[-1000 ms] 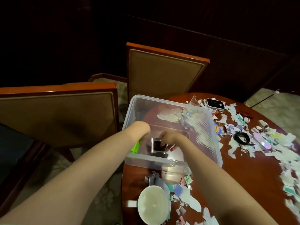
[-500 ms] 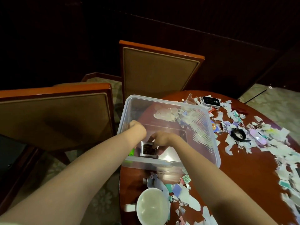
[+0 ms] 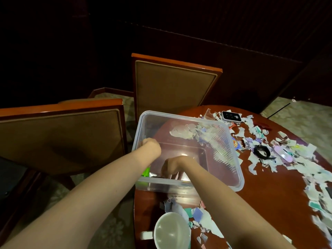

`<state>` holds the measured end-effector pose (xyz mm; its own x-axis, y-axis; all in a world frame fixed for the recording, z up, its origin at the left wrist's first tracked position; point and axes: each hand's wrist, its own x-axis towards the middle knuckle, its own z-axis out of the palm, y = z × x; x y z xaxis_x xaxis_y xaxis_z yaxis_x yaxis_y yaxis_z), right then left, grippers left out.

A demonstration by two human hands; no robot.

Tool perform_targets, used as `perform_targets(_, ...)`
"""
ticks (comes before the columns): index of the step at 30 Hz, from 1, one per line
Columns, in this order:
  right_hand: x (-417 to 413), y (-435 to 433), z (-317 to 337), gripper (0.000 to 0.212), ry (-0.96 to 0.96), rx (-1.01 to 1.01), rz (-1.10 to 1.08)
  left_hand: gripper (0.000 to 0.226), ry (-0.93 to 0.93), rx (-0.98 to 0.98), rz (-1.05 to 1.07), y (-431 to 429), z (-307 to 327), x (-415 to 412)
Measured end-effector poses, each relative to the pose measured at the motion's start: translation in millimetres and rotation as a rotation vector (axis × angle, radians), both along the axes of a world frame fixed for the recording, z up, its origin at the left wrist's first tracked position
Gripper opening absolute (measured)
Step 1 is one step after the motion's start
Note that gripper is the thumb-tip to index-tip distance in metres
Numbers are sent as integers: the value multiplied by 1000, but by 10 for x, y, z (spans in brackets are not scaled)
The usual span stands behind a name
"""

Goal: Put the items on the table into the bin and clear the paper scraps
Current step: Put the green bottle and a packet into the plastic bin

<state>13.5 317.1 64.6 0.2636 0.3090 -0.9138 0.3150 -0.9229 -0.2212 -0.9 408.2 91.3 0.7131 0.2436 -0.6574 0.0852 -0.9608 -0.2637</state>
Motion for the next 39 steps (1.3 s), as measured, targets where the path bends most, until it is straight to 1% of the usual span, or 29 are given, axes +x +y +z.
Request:
perform_targets(3, -10, -12, 59, 41, -39, 13, -14, 48, -35, -57, -21, 1, 98, -24)
perform_targets(7, -19, -86, 204, 42, -61, 38, -20, 46, -91, -108, 18, 12, 213, -57)
perform_targets(10, 22, -215, 386, 39, -116, 134, -108, 39, -94, -186, 48, 29, 330, -53)
perform_targets(12, 67, -362, 526, 37, -180, 221, -202, 36, -119, -291, 109, 19, 410, -55)
perform_targets(17, 51, -847, 820, 28, -350, 445, -503, 27, -311, -606, 232, -143, 656, -93)
perform_targets(19, 6, -1042, 902, 20, -407, 534, -612, 20, -365, -700, 243, -262, 761, -121)
perform_targets(21, -46, -1236, 975, 23, -454, 645, -736, 14, -403, -782, 228, -419, 862, -151)
perform_targets(23, -142, -1443, 1044, 28, -495, 727, -851, 13, -438, -855, 211, -596, 925, -186)
perform_targets(26, -356, -1719, 1104, 26, -522, 800, -997, 16, -487, -955, 182, -883, 984, -262)
perform_targets(29, -619, -1983, 1085, 26, -498, 854, -1159, 22, -479, -1041, 122, -1188, 967, -372)
perform_targets(33, -904, -2284, 1066, 26, -490, 914, -1343, 20, -450, -1136, 64, -1522, 964, -528)
perform_targets(36, -1057, -2460, 1035, 27, -522, 933, -1401, 20, -422, -1164, 10, -1733, 928, -657)
perform_targets(39, -1254, -2609, 914, 23, -511, 909, -1460, 20, -344, -1181, -54, -1959, 819, -805)
